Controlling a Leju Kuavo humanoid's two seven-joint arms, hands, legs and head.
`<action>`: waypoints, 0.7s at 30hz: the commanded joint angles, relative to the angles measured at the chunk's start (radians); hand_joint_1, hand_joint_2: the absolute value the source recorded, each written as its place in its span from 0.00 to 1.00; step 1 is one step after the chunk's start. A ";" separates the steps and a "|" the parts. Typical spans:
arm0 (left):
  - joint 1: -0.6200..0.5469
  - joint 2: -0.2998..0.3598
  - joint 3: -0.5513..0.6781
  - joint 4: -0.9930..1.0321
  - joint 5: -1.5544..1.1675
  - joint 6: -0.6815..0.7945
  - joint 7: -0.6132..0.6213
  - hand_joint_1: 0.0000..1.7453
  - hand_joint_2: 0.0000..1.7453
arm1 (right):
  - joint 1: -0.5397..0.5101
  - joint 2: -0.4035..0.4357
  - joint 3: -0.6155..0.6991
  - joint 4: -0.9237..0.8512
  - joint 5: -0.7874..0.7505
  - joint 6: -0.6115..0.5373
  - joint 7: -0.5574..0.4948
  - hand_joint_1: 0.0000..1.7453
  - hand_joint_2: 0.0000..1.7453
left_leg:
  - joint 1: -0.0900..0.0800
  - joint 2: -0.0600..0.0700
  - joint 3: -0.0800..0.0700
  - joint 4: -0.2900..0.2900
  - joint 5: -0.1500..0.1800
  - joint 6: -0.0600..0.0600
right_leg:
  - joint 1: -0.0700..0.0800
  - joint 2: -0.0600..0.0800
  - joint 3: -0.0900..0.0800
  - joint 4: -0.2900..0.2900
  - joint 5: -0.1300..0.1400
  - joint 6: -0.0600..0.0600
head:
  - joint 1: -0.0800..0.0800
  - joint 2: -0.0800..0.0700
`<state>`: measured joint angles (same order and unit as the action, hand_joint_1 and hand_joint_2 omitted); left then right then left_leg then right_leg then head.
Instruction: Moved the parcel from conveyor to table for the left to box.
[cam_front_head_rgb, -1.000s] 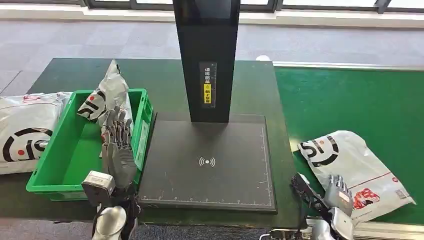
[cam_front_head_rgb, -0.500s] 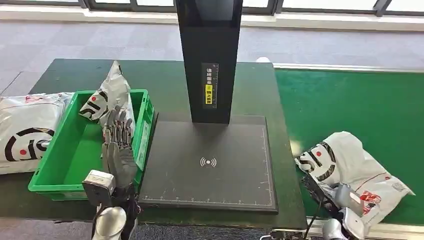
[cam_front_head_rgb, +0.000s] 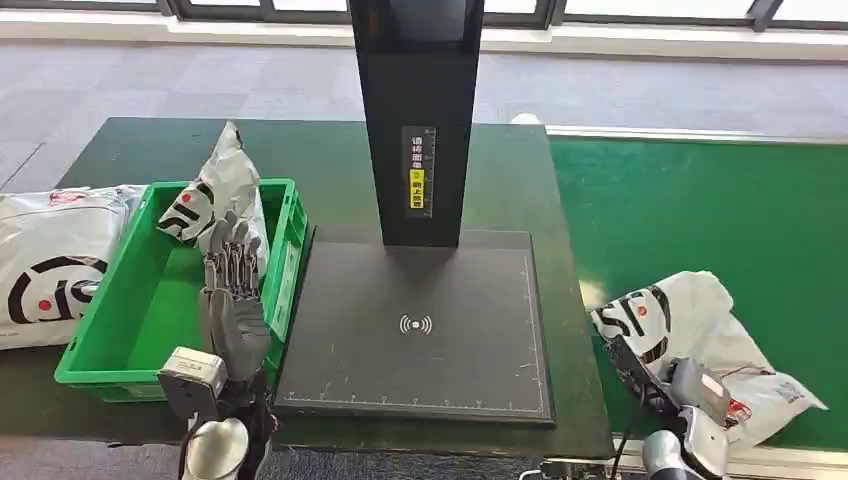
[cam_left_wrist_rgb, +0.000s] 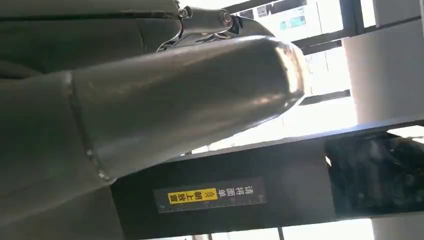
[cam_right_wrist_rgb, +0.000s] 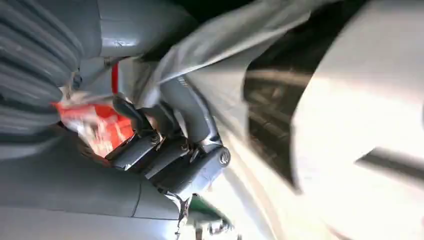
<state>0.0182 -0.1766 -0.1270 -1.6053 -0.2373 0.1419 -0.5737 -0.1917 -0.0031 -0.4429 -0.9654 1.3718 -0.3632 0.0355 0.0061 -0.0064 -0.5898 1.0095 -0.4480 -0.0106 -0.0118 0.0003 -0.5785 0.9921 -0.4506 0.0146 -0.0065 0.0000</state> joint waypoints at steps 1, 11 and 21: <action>0.007 0.013 -0.007 0.016 -0.004 -0.003 0.000 0.00 0.00 | -0.013 0.028 0.029 -0.043 -0.015 -0.027 -0.008 1.00 1.00 | 0.000 0.002 0.000 -0.001 0.000 0.000 | 0.000 0.001 0.000 -0.001 0.001 -0.001 | 0.000 0.000; 0.020 0.003 -0.022 0.004 -0.008 0.023 -0.028 0.00 0.00 | 0.049 0.124 0.028 -0.400 -0.309 -0.249 -0.241 1.00 1.00 | -0.001 0.002 -0.001 -0.001 0.000 -0.001 | -0.001 0.001 -0.002 0.001 0.000 -0.001 | 0.000 0.000; 0.020 0.005 -0.026 0.005 -0.014 0.029 -0.026 0.00 0.00 | 0.051 0.123 0.023 -0.386 -0.379 -0.274 -0.315 1.00 1.00 | -0.001 0.001 0.000 -0.001 0.000 -0.001 | 0.000 0.000 -0.002 -0.001 0.000 -0.001 | 0.000 0.000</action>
<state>0.0490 -0.1793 -0.1270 -1.6289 -0.2479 0.1629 -0.6035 -0.1402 0.0847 -0.4276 -1.3245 1.0320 -0.6157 -0.2357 0.0056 -0.0064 -0.5914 1.0093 -0.4484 -0.0111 -0.0124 0.0004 -0.5810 0.9926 -0.4514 0.0139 -0.0065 0.0000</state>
